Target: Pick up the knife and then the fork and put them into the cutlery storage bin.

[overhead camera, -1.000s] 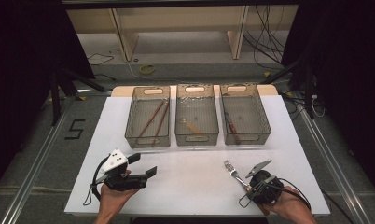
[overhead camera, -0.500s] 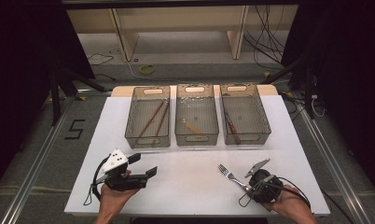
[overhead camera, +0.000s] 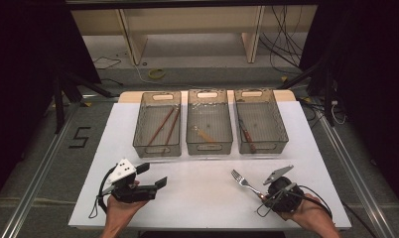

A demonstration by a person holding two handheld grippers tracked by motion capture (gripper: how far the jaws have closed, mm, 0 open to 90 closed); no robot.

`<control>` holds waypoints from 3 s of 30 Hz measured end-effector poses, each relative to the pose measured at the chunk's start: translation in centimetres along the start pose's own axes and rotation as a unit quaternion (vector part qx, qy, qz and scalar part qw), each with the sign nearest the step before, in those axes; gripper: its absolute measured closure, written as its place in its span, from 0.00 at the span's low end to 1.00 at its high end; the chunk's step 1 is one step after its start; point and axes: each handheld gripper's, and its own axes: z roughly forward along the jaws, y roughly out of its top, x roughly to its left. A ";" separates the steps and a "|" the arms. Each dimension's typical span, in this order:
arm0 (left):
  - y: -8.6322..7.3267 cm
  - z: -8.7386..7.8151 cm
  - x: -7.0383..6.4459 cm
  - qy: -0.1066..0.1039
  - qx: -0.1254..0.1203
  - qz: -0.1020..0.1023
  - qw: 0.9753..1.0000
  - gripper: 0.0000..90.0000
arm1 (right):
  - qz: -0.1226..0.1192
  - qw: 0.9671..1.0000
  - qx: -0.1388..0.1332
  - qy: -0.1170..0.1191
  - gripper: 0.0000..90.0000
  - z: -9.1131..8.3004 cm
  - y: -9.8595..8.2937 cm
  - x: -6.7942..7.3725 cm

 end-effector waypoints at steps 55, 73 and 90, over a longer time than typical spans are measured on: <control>-0.1 0.0 0.2 0.001 0.000 0.001 1.000 0.17 | 0.033 0.992 -0.120 0.006 0.86 -3.4 11.4 -6.4; -0.1 0.0 0.3 0.001 0.000 0.000 1.000 0.17 | 0.066 0.989 -0.134 0.002 0.86 -3.8 13.7 -9.2; -0.1 0.0 0.3 0.001 -0.002 -0.002 1.000 0.17 | 0.124 0.983 -0.135 -0.011 0.86 -3.6 15.6 -12.9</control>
